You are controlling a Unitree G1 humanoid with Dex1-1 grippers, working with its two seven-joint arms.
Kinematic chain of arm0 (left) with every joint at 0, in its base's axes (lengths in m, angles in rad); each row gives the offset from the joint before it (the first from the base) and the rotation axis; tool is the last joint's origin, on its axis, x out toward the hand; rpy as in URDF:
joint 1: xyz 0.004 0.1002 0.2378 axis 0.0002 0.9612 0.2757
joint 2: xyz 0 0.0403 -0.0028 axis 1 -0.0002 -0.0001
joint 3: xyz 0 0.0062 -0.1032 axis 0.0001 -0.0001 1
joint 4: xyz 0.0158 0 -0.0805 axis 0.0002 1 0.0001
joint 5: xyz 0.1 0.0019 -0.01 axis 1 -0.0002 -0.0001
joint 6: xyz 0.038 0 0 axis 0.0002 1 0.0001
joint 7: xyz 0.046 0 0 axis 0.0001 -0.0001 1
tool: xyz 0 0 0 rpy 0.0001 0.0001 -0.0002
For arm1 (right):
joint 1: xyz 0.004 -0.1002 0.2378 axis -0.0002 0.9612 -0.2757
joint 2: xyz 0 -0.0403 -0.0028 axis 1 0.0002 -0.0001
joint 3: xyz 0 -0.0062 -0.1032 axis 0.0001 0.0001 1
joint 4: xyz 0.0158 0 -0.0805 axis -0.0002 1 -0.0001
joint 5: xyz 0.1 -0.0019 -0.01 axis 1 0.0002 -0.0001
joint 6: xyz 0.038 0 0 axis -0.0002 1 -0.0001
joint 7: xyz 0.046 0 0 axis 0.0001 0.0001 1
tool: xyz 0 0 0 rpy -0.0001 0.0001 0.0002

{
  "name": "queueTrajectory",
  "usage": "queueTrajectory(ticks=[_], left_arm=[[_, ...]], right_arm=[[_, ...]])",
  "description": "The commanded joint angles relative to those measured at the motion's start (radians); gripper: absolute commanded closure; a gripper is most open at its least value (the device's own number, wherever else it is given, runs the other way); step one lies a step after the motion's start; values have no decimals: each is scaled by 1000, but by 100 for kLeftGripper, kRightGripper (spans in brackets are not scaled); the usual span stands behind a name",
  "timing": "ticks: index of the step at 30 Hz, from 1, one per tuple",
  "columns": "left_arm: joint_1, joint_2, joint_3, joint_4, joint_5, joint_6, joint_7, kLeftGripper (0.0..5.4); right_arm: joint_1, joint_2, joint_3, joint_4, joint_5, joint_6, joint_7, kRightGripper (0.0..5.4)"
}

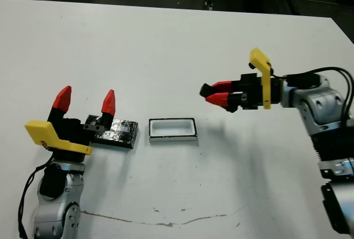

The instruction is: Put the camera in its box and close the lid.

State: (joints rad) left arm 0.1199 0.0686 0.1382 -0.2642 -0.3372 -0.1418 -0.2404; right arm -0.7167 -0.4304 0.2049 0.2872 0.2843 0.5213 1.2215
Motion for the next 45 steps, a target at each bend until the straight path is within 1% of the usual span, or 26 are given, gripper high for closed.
queueTrajectory(ticks=[1,4,7,11,18,23,26,34,37,39,45], left_arm=[[10,2,1,1,-1,12,2,0],[11,3,0,-1,6,12,7,0],[12,2,2,-4,3,14,9,0],[14,4,3,-4,3,12,7,0],[13,7,3,0,9,5,4,0],[14,5,0,0,14,-1,5,0],[14,3,3,2,10,1,5,0],[15,0,5,3,5,4,6,0],[15,2,4,7,22,-8,8,0],[16,1,4,5,13,-2,7,0],[19,-2,3,0,3,6,7,0]], right_arm=[[-13,28,27,-3,4,35,-4,374],[-18,65,50,1,2,9,7,374],[-20,100,71,10,-4,10,-1,374],[-24,126,99,14,-22,-10,-6,374],[-46,165,142,41,-50,-26,-6,374],[-69,201,163,81,-67,-58,4,374],[-81,214,176,81,-79,-47,0,374],[-95,230,192,94,-106,-51,-3,374],[-97,230,198,95,-116,-52,-2,374],[-98,231,200,94,-118,-45,-2,374],[-89,229,199,94,-117,-55,10,374]])
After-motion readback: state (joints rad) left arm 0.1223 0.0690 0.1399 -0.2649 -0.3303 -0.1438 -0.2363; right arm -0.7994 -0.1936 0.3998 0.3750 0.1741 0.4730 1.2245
